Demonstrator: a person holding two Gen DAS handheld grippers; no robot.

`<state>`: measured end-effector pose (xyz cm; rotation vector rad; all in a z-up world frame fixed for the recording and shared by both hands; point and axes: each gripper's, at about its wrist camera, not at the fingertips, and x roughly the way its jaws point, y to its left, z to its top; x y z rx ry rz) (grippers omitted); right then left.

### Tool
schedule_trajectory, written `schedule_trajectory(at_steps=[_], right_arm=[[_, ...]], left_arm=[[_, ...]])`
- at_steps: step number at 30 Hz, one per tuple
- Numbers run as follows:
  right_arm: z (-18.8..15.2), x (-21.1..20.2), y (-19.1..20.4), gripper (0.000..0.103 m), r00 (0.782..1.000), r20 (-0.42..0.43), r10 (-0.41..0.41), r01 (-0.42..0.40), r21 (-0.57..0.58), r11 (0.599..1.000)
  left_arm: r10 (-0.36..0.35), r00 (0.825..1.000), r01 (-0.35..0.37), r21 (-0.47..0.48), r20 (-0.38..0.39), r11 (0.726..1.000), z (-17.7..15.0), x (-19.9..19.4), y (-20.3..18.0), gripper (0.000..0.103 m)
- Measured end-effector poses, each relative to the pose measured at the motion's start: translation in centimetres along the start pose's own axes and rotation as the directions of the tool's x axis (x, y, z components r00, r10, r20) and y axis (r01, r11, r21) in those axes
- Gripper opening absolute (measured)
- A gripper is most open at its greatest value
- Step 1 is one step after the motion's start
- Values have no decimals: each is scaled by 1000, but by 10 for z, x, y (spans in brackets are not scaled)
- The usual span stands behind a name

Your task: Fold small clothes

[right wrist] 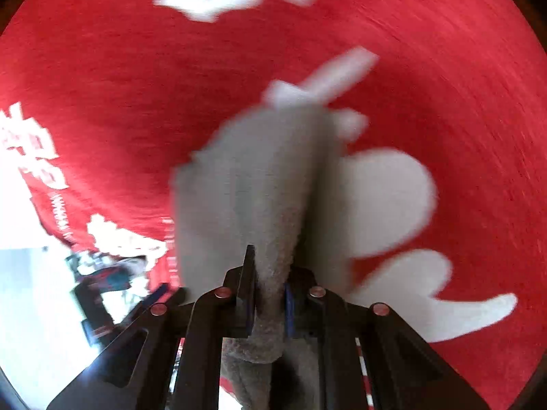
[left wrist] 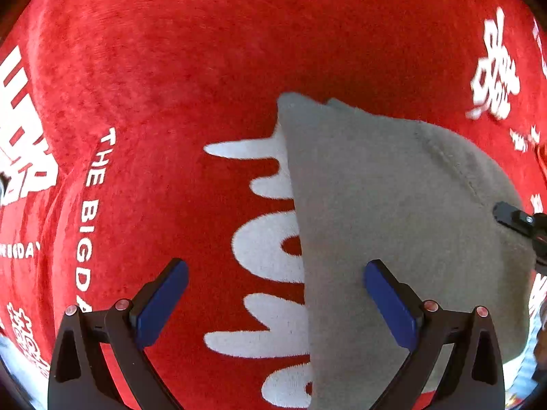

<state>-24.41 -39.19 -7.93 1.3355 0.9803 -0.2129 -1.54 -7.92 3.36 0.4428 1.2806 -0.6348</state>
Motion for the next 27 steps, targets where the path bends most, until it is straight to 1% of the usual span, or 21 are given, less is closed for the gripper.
schedule_trajectory(at_steps=[1,2,3,5,7,8,9,10,11,14,16,17,19,20,21,22,23,24,25,27], right_arm=[[-2,1,-11,18,1000,-8,6,-6,35,999],[0,-2,-13,20,1000,0,26,-26,54,998],[-2,-5,-12,23,1000,5,17,-17,53,998],[-6,-16,-10,24,999,8,-32,32,11,999],[-12,-25,3,31,996,5,-90,90,-42,995],[-19,-27,11,40,994,5,-112,112,-77,991],[-25,-30,19,53,993,4,-116,116,-103,988],[-32,-31,31,57,993,3,-116,115,-122,986],[-41,-37,36,59,994,0,-112,111,-150,982],[-60,-43,46,59,990,-13,-139,134,-207,969],[-71,-37,49,59,984,-27,-174,163,-232,959],[-78,-34,46,58,978,-36,-207,192,-247,950],[-86,-26,37,51,961,-47,-274,253,-254,933],[-89,-22,31,42,955,-53,-293,272,-249,930],[-92,-20,23,40,948,-56,-313,292,-238,926],[-94,-19,17,40,943,-53,-329,310,-226,924],[-96,-20,7,38,942,-46,-331,316,-205,926],[-98,-24,3,37,947,-35,-320,308,-193,932],[-100,-27,2,37,945,-26,-325,314,-188,931],[-107,-30,6,40,931,-8,-364,354,-212,911]], left_arm=[[-1,1000,1,16,-6,1000,-2,5,-3,103],[-5,1000,5,18,-11,1000,-4,8,-5,103],[-12,1000,12,11,-15,1000,-5,10,-4,103],[-23,1000,22,-14,-18,1000,-8,10,-1,103],[-15,1000,15,-18,-22,1000,-8,5,2,103],[-8,1000,7,-13,-23,1000,-9,0,2,103],[-1,1000,1,-6,-26,1000,-11,-3,2,103],[3,1000,-3,3,-27,1000,-12,-7,2,103],[3,1000,-2,12,-27,1000,-14,-10,1,103],[-2,999,4,38,-45,999,-27,-14,-3,103],[12,998,-8,59,-64,998,-39,-8,-7,103],[16,997,-12,65,-70,998,-45,-5,-8,103],[17,996,-11,64,-90,998,-55,3,-9,103],[12,995,-7,56,-96,998,-59,6,-8,103],[7,995,-3,47,-99,999,-61,7,-8,103],[-1,995,4,35,-98,999,-64,8,-6,103],[-7,995,10,29,-97,1000,-66,8,-6,103],[-13,995,16,25,-97,1000,-68,9,-5,103],[-19,995,22,26,-97,999,-69,9,-5,103],[-23,995,26,32,-99,999,-71,8,-5,103]])
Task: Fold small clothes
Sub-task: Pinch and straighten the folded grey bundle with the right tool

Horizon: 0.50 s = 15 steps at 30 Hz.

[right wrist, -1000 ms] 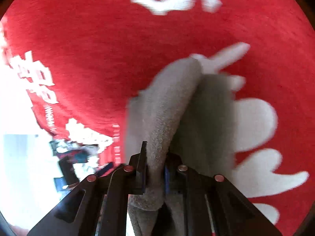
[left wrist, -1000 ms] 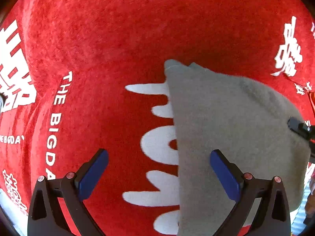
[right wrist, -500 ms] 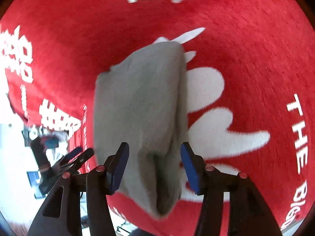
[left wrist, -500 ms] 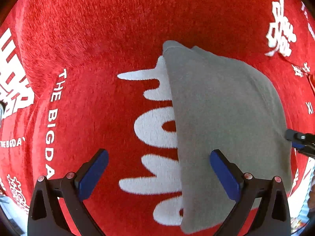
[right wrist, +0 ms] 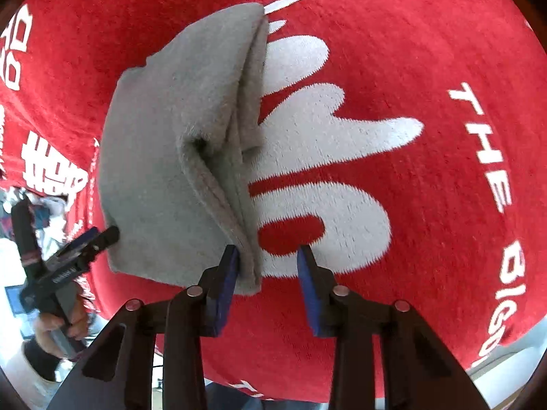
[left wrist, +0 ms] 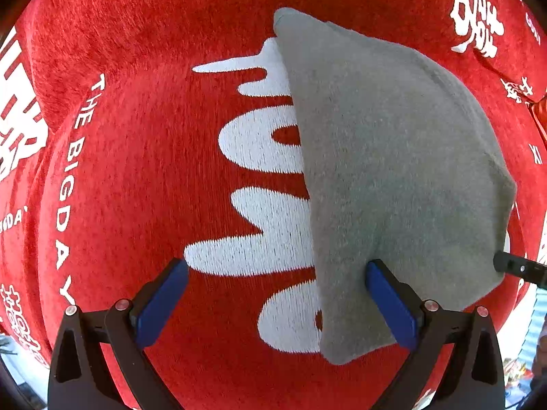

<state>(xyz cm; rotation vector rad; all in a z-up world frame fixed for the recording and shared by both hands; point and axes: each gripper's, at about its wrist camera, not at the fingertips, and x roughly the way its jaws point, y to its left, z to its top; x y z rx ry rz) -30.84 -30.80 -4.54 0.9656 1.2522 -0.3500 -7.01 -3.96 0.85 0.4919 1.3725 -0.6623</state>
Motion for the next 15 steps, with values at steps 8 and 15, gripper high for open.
schedule_trajectory(at_steps=[8,15], right_arm=[[-10,-17,15,44,997,36,-67,64,58,996],[-27,-36,13,60,993,85,-81,68,142,987]], left_arm=[[12,1000,-12,-1,-10,1000,-11,-16,1,103],[7,1000,-7,-9,-1,1000,-16,-28,13,103]])
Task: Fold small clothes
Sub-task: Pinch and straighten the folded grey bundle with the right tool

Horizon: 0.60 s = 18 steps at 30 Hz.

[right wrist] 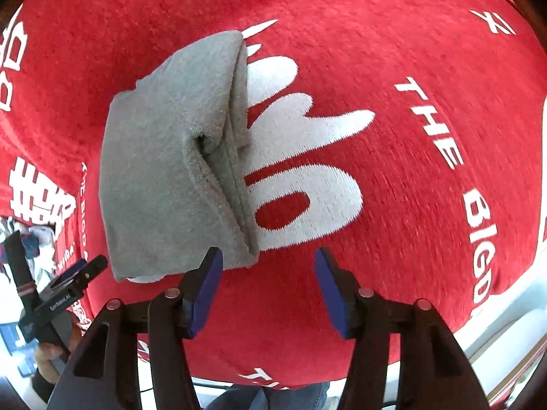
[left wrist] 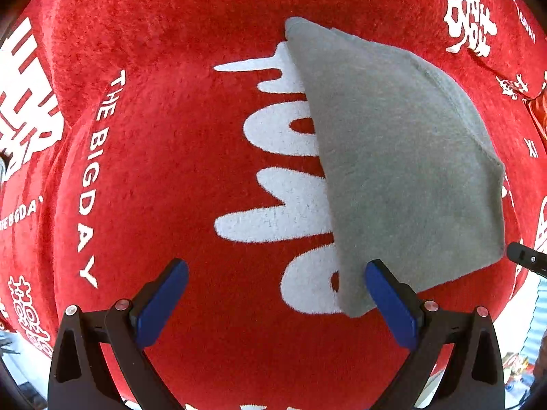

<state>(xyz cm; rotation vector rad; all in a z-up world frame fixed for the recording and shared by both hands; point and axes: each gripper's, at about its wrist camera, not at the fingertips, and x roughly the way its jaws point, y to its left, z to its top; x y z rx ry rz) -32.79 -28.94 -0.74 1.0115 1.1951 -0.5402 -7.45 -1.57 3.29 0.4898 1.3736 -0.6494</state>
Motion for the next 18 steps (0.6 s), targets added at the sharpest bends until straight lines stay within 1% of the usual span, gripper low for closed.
schedule_trajectory(at_steps=[4,8,11,14,18], right_arm=[[-7,1,6,60,1000,10,4,-4,23,1000],[-11,5,15,63,1000,8,7,-7,9,1000],[-11,8,20,64,1000,1,5,-5,4,1000],[-7,8,22,64,1000,-6,14,-14,-1,1000],[10,3,24,64,999,4,34,-34,-31,999]], left_arm=[[-13,1000,13,-5,1,1000,-5,-4,6,103],[-18,1000,18,11,14,1000,-9,-7,9,103],[-22,1000,22,16,19,1000,-10,-6,12,103],[-28,999,28,10,16,1000,-11,-6,13,103],[-29,999,29,-5,21,1000,-8,-7,12,103]])
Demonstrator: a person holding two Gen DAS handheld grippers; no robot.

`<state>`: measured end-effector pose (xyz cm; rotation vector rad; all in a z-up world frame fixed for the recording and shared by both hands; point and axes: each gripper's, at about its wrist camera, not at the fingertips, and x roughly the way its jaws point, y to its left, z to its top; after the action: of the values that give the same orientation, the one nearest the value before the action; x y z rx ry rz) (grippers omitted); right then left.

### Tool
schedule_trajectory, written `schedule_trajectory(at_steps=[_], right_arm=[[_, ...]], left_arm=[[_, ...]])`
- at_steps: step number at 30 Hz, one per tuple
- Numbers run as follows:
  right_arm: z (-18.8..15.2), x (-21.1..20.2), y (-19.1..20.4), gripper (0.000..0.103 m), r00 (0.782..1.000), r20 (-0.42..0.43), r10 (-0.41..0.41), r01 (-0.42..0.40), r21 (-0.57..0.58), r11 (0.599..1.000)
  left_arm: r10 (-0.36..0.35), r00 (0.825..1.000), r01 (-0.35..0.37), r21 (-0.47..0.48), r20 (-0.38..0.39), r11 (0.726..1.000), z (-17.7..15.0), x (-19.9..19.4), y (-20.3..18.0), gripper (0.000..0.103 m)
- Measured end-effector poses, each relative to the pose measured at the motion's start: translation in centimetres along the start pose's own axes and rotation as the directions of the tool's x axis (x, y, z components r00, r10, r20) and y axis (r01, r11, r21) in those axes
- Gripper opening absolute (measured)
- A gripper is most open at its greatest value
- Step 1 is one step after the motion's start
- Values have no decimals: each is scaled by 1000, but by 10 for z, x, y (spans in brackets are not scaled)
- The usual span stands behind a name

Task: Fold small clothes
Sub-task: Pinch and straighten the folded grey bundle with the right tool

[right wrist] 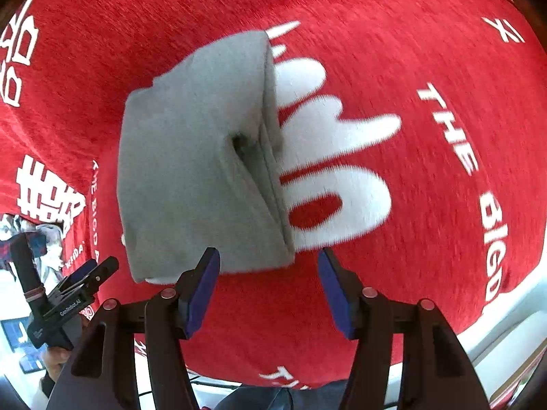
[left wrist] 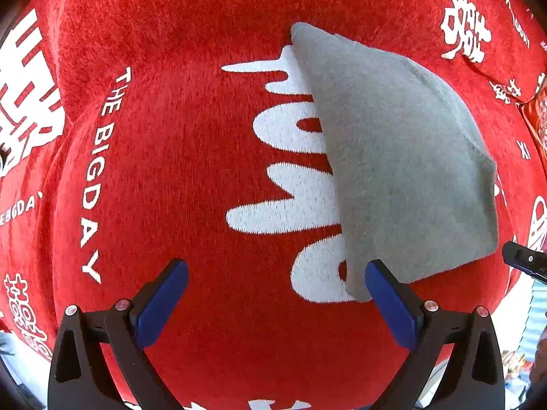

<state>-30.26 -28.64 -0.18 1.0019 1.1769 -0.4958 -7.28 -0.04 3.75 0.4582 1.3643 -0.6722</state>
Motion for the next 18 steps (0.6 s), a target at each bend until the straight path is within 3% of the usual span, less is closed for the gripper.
schedule_trajectory(at_steps=[7,13,14,15,17,18], right_arm=[[57,1,-2,64,999,11,50,-50,-29,998],[116,26,-10,64,986,5,167,-167,29,985],[127,33,-10,59,981,1,192,-192,37,981],[134,38,-9,36,978,-5,208,-208,37,978],[145,48,-4,9,978,-42,205,-204,24,979],[148,48,2,9,975,-43,219,-219,0,976]], left_arm=[[15,999,-13,-44,32,999,31,-4,-3,103],[36,998,-31,-93,50,995,74,7,-8,103],[40,998,-35,-97,50,995,79,10,-8,103],[44,998,-39,-100,52,994,85,13,-10,103],[54,997,-48,-104,58,993,98,20,-14,103],[57,997,-51,-105,59,993,101,23,-16,103]])
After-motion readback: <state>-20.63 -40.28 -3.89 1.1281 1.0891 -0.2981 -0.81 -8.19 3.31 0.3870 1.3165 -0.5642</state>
